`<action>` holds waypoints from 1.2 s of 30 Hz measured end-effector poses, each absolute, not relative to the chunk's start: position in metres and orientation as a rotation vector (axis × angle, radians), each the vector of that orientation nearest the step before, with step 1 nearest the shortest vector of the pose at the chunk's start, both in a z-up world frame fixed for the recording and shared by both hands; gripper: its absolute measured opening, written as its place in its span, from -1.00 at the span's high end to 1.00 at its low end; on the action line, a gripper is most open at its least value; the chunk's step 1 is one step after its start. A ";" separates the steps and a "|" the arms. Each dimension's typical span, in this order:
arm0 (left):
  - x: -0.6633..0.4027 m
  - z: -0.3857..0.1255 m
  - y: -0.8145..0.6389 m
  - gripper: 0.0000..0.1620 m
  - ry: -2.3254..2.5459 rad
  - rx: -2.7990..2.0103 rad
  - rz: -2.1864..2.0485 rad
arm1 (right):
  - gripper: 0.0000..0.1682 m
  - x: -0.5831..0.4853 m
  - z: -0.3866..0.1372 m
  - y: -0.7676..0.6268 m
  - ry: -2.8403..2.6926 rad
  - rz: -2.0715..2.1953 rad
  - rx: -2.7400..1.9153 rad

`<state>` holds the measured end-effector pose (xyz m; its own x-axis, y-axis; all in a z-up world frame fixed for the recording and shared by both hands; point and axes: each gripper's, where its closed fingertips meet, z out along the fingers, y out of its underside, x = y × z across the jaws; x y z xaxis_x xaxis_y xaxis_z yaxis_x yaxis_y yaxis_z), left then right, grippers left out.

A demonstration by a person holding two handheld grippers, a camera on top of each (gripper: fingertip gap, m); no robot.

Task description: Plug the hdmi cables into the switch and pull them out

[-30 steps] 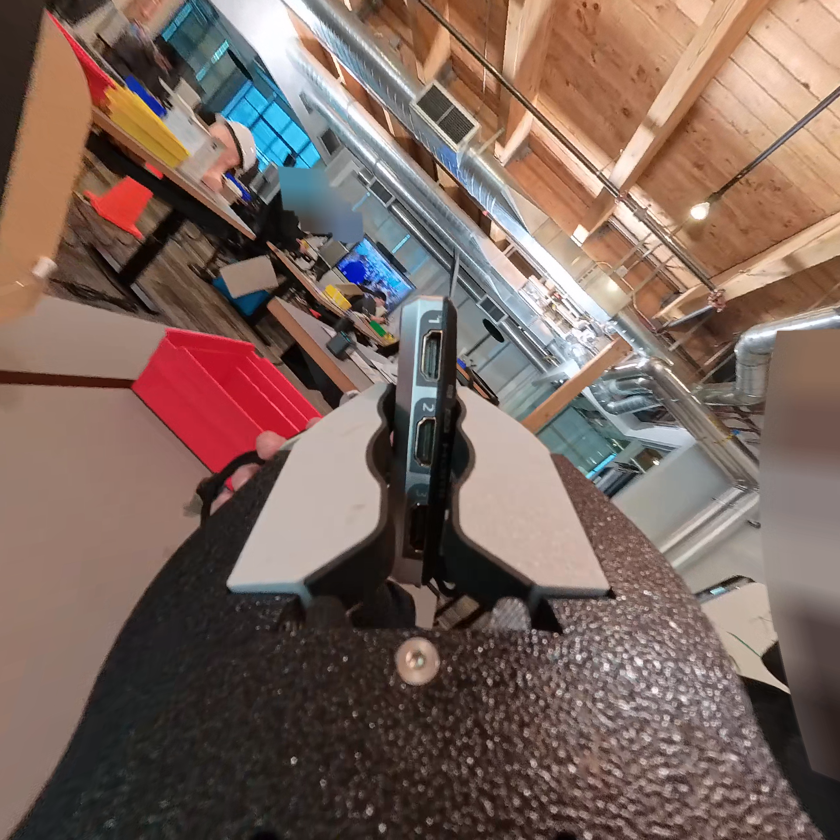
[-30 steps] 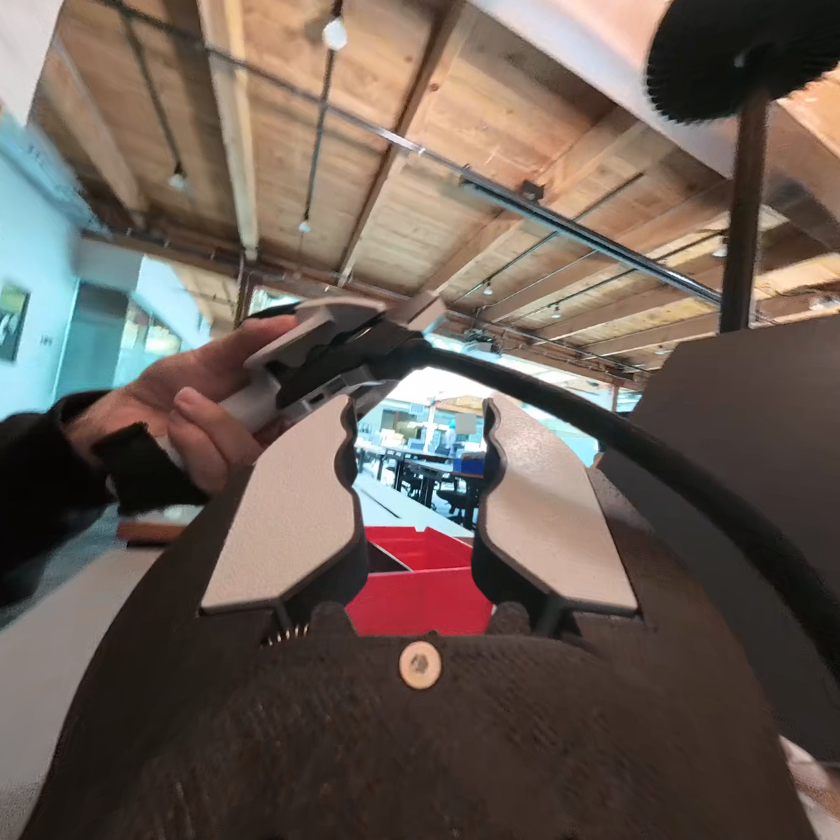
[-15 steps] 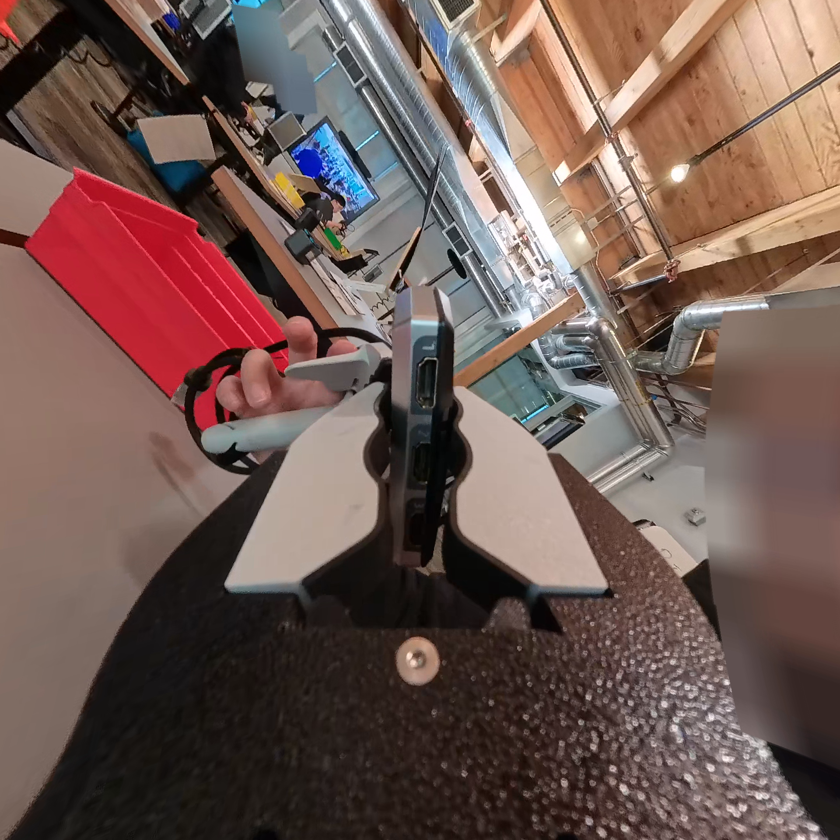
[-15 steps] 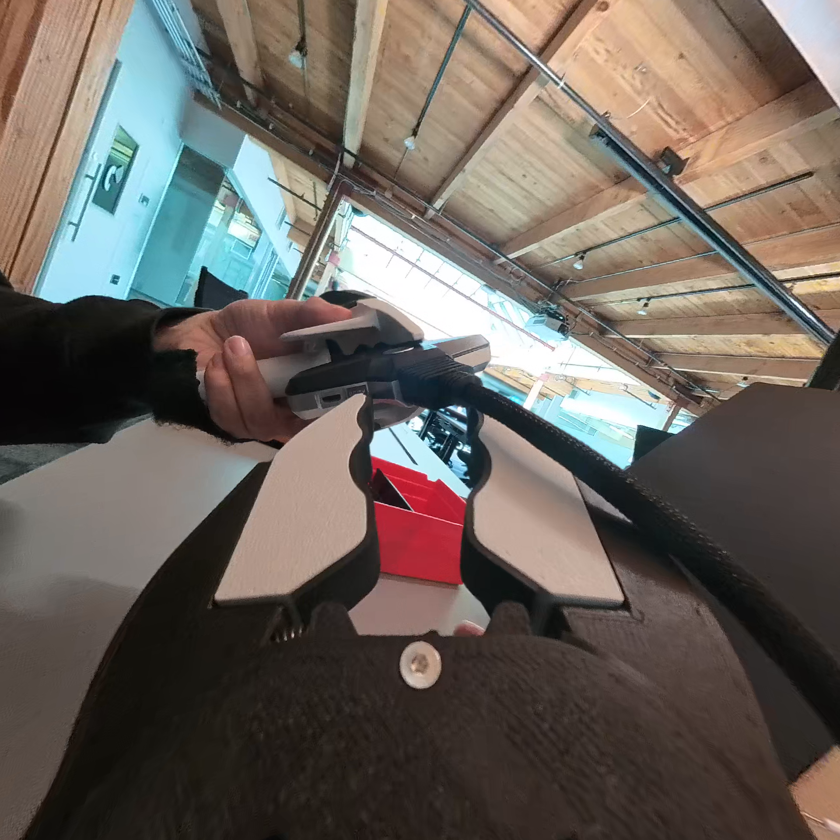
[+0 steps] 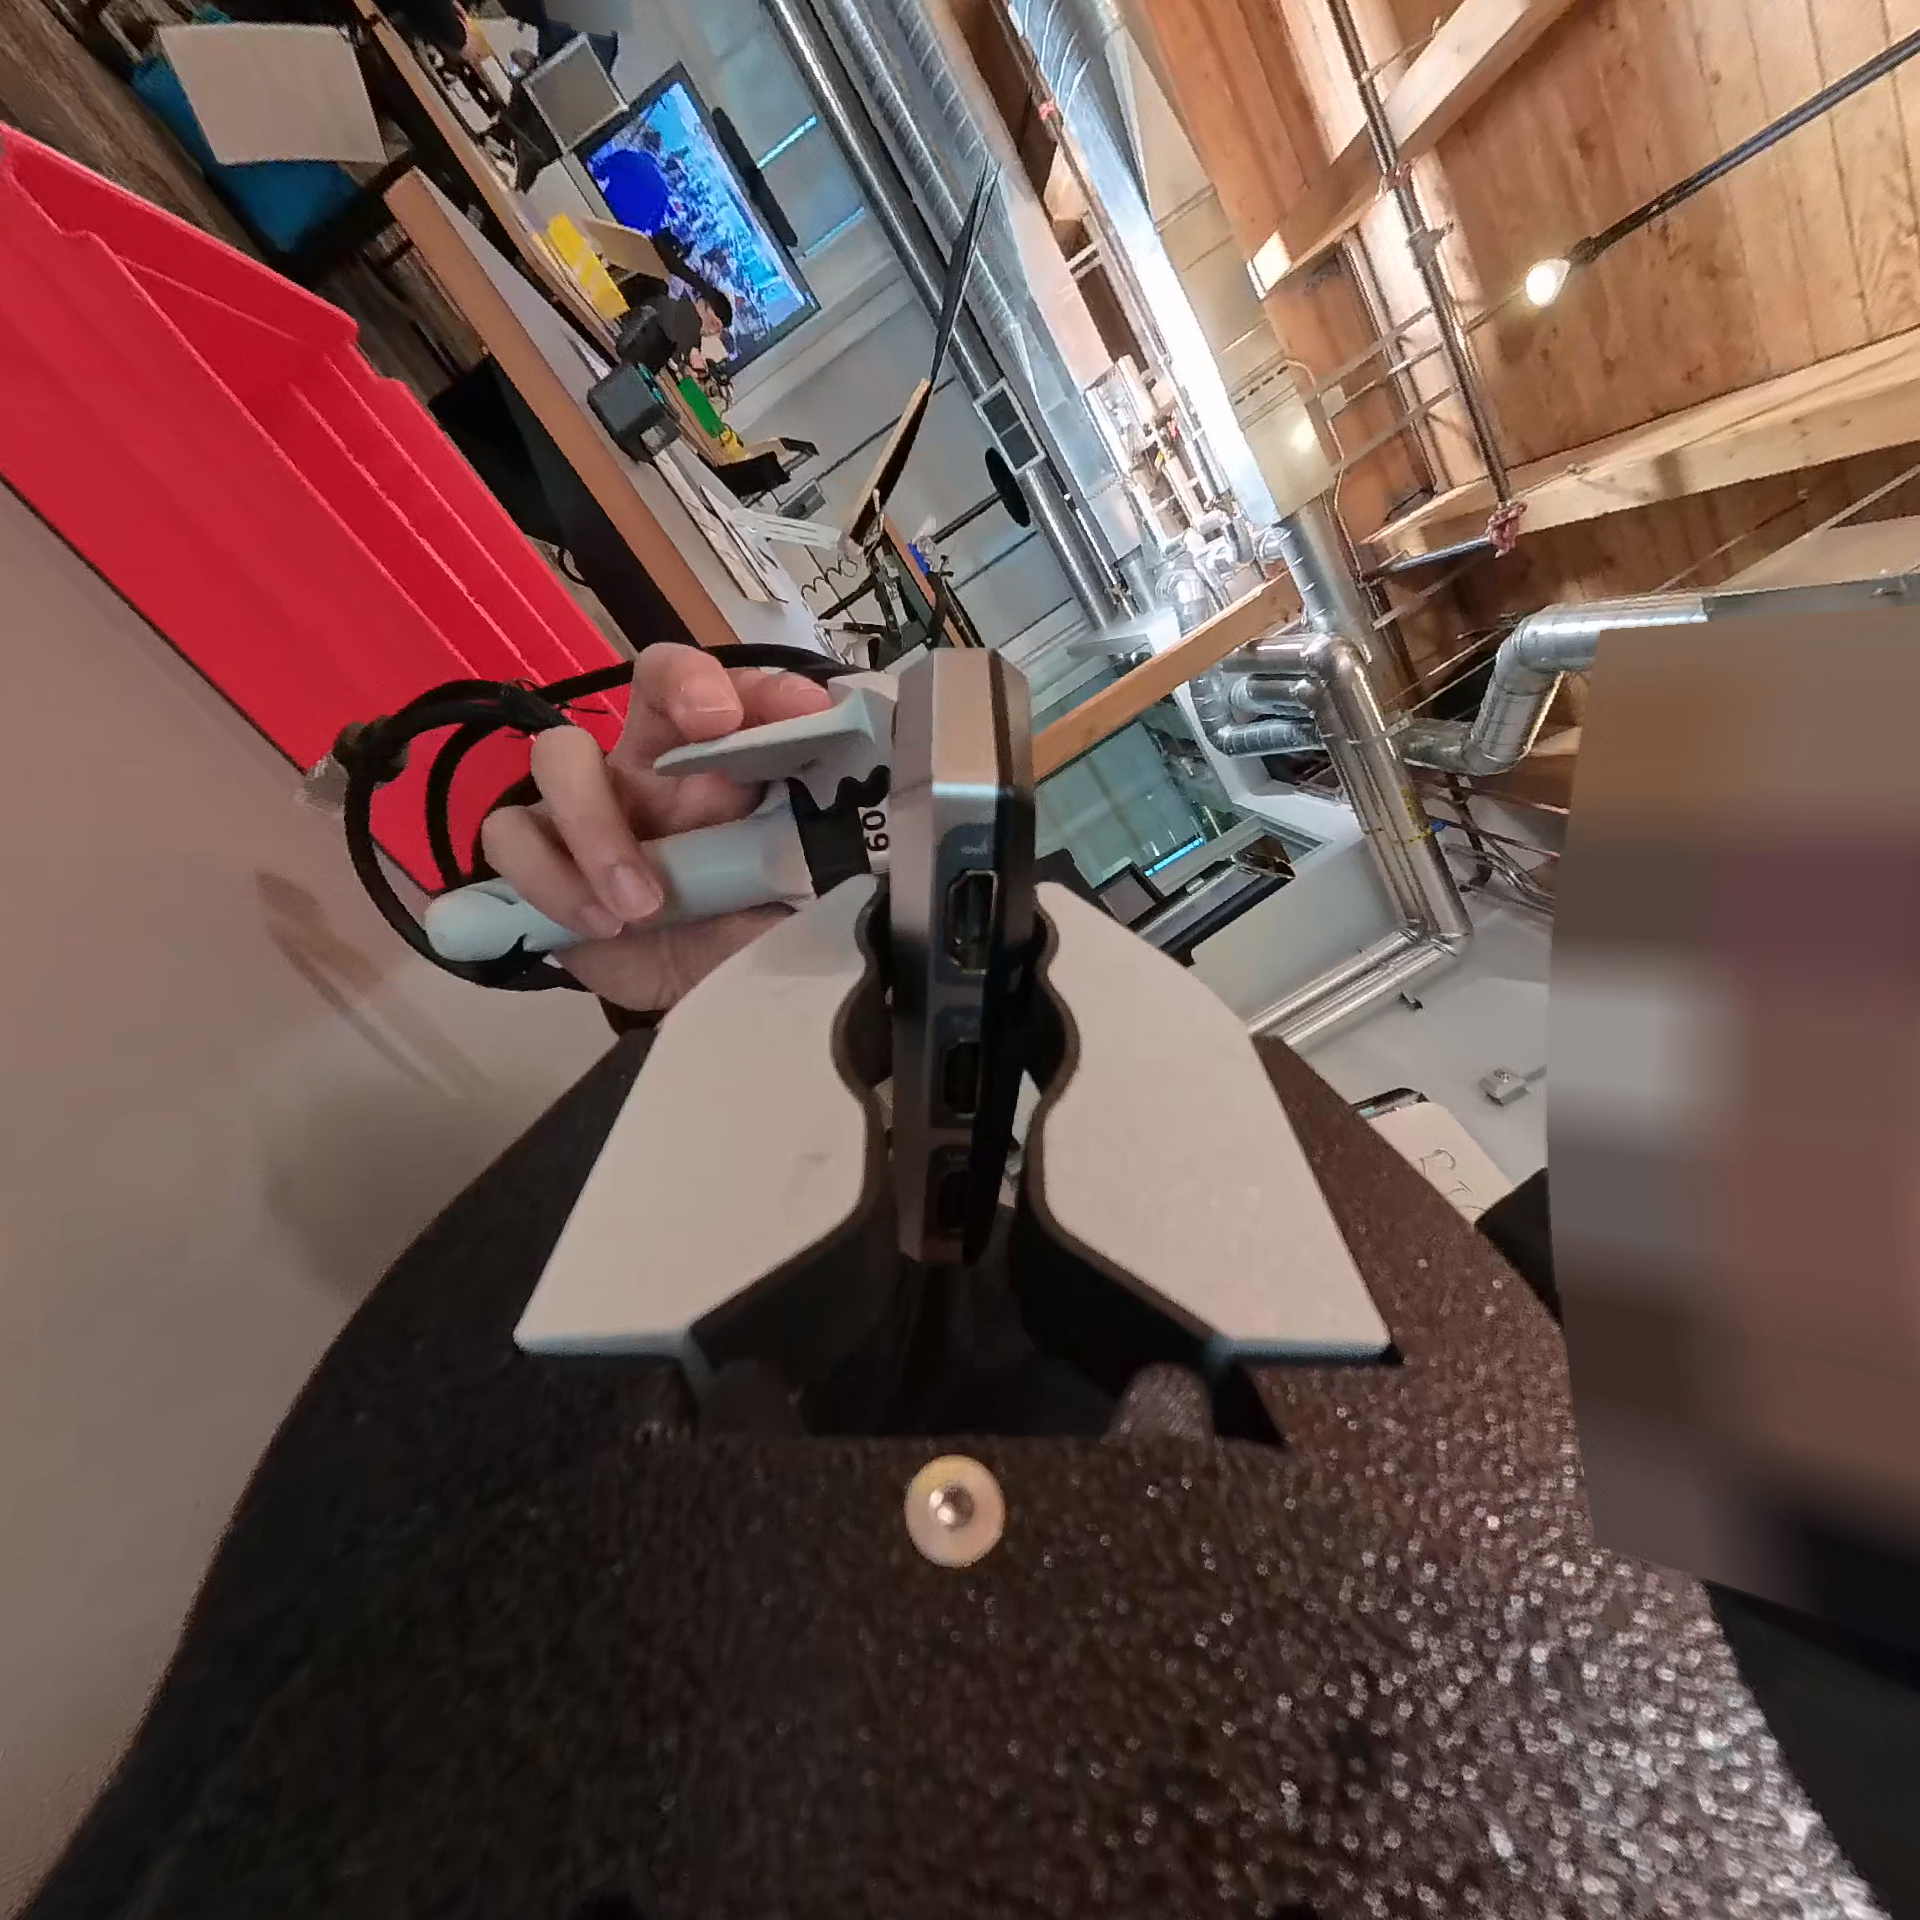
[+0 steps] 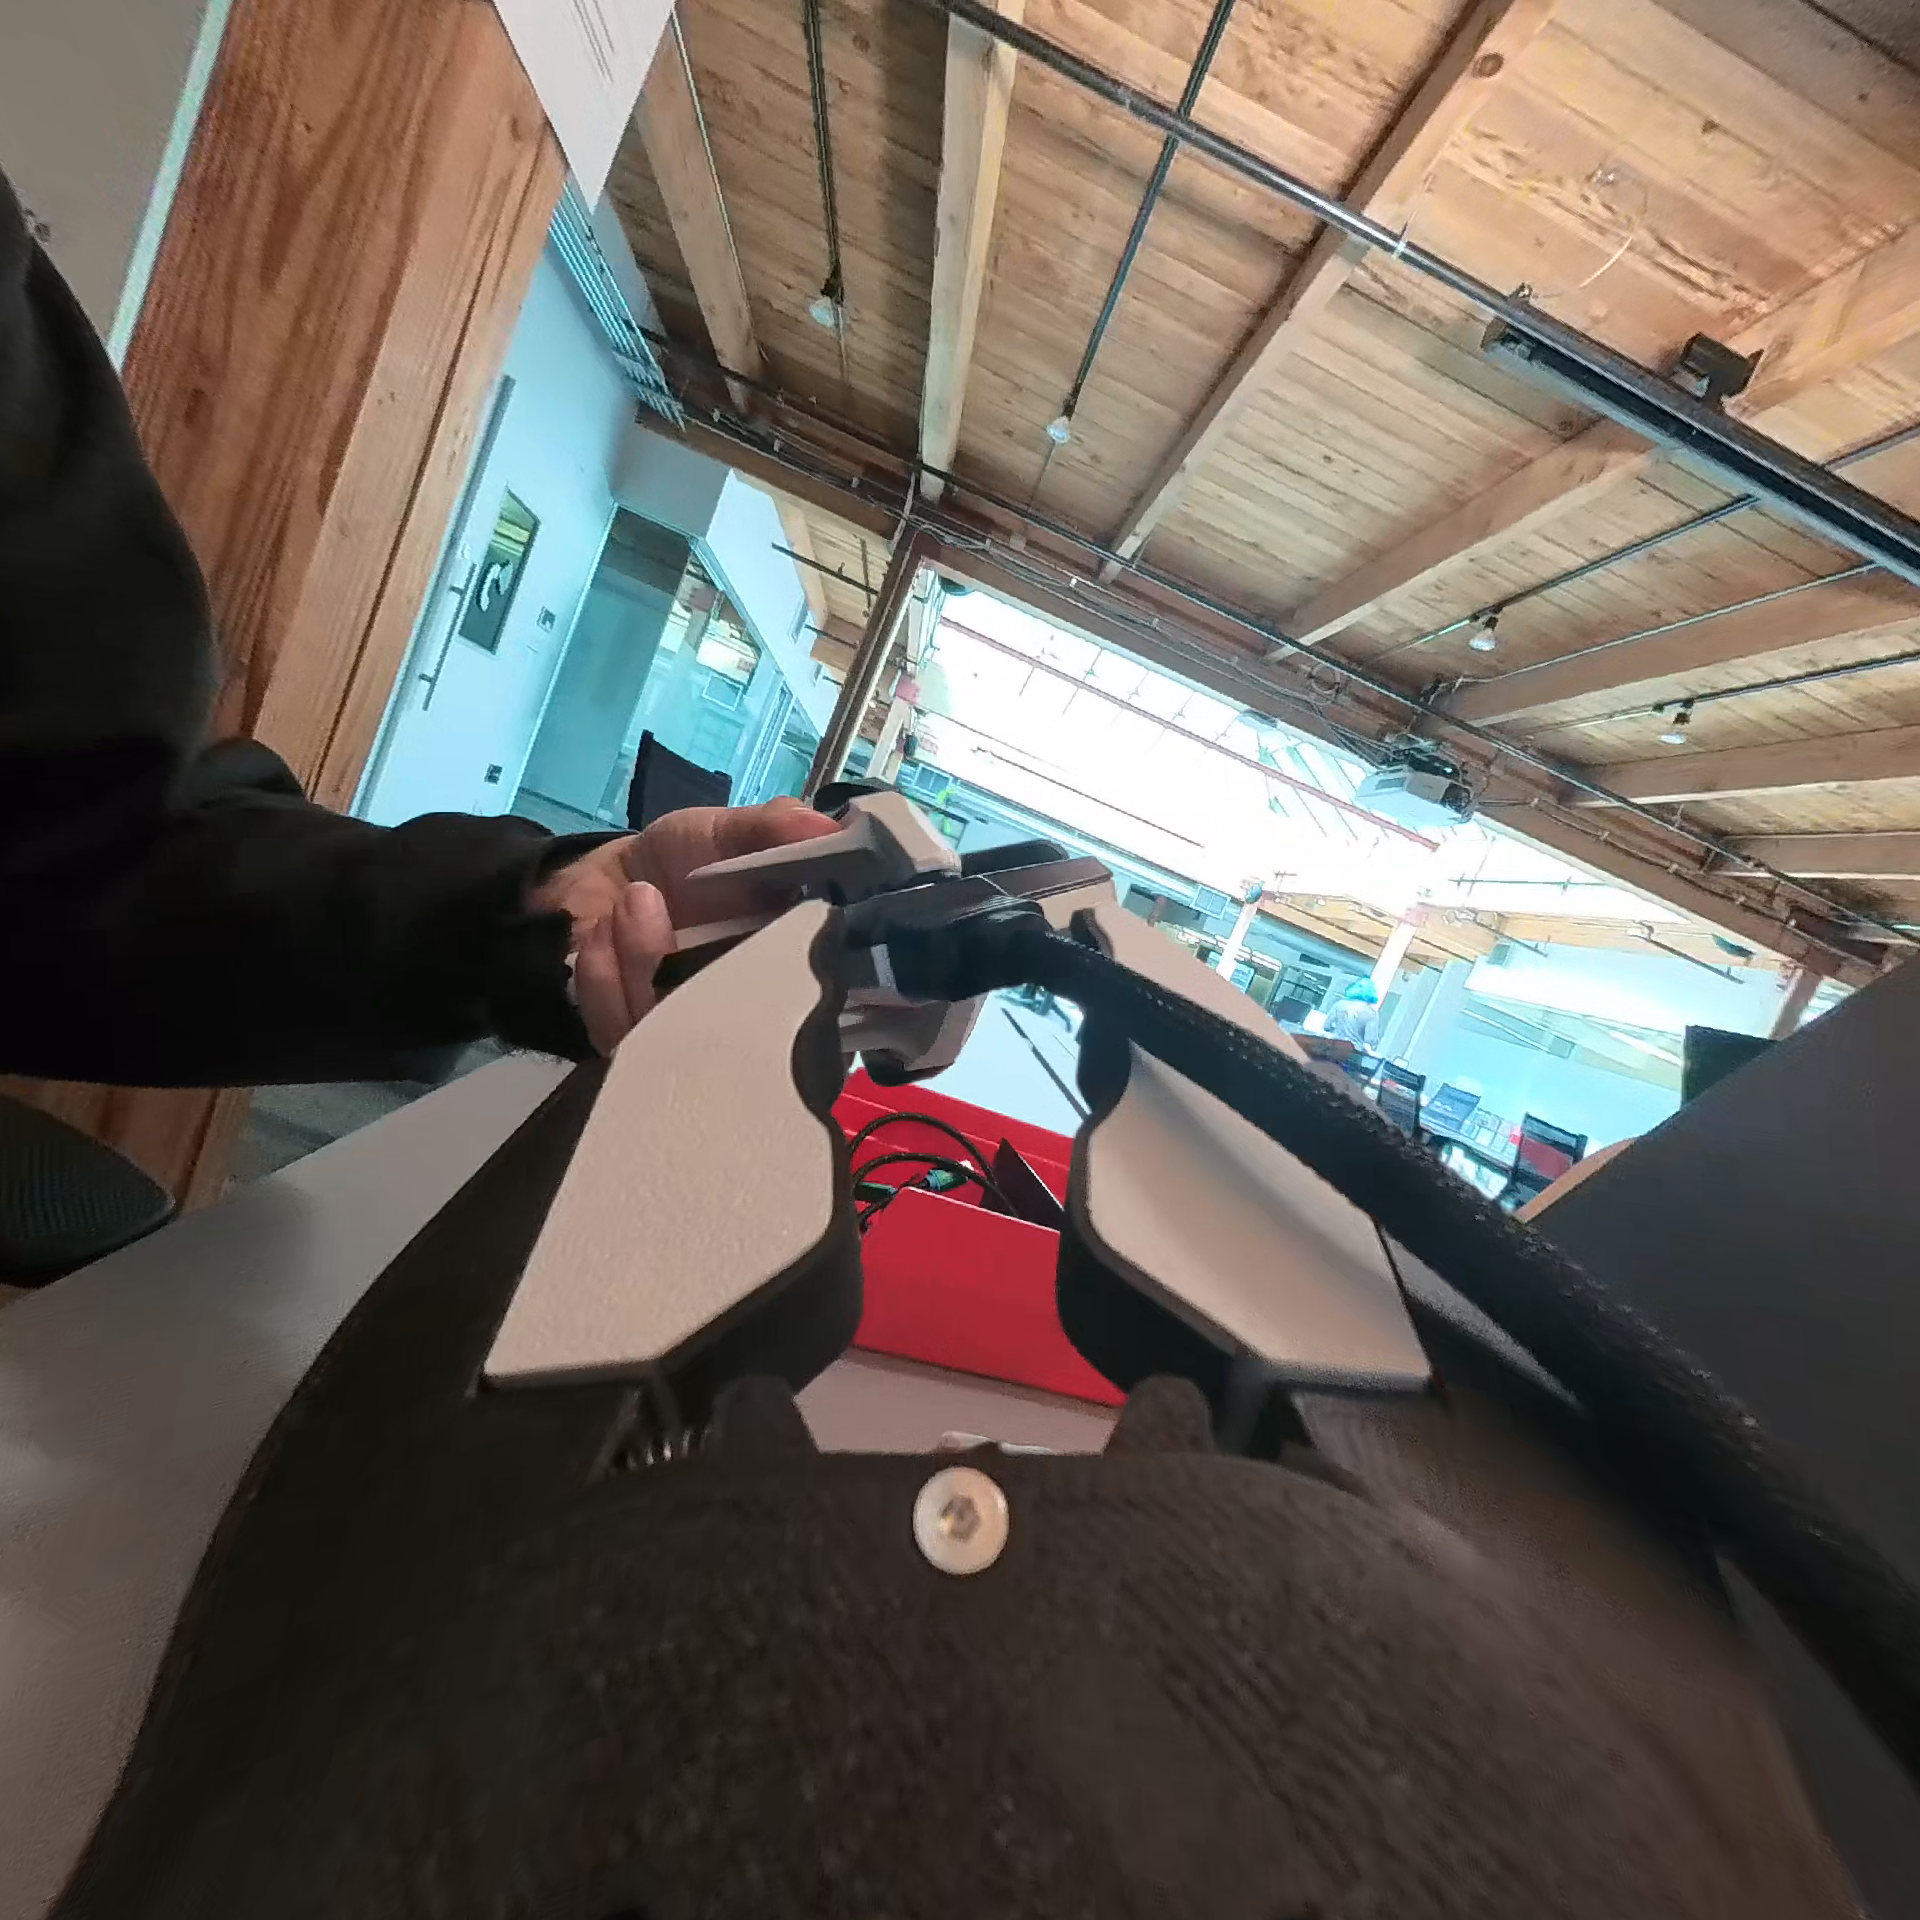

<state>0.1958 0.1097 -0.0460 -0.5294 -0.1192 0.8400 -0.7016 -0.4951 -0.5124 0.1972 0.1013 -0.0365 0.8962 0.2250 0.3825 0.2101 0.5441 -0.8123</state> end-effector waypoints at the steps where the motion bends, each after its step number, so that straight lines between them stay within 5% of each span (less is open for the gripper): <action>1: 0.196 -0.046 0.108 0.74 -1.291 1.238 2.070 | 0.50 0.197 -0.036 0.100 -0.485 0.013 -0.995; 17: 0.205 -0.056 0.125 0.48 -1.381 1.309 2.181 | 0.71 0.200 -0.045 0.115 -0.452 0.028 -1.253; 28: 0.204 -0.058 0.121 0.71 -1.358 1.231 2.166 | 0.70 0.196 -0.048 0.112 -0.488 0.063 -1.207; 36: 0.197 -0.061 0.109 0.71 -1.294 1.215 1.987 | 0.46 0.196 -0.053 0.103 -0.579 -0.128 -1.196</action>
